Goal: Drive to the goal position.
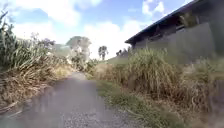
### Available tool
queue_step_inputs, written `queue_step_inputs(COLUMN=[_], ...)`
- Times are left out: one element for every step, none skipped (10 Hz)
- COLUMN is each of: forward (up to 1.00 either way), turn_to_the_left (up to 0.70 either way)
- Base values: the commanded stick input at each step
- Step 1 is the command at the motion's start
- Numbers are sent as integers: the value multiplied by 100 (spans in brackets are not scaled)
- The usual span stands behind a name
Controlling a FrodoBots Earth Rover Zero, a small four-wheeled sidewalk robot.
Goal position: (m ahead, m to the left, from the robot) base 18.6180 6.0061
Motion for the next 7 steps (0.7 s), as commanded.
queue_step_inputs(forward=[0, 0, 0, 0, 0, 0, 0], turn_to_the_left=[70, 70, 70, 70, 70, 70, 70])
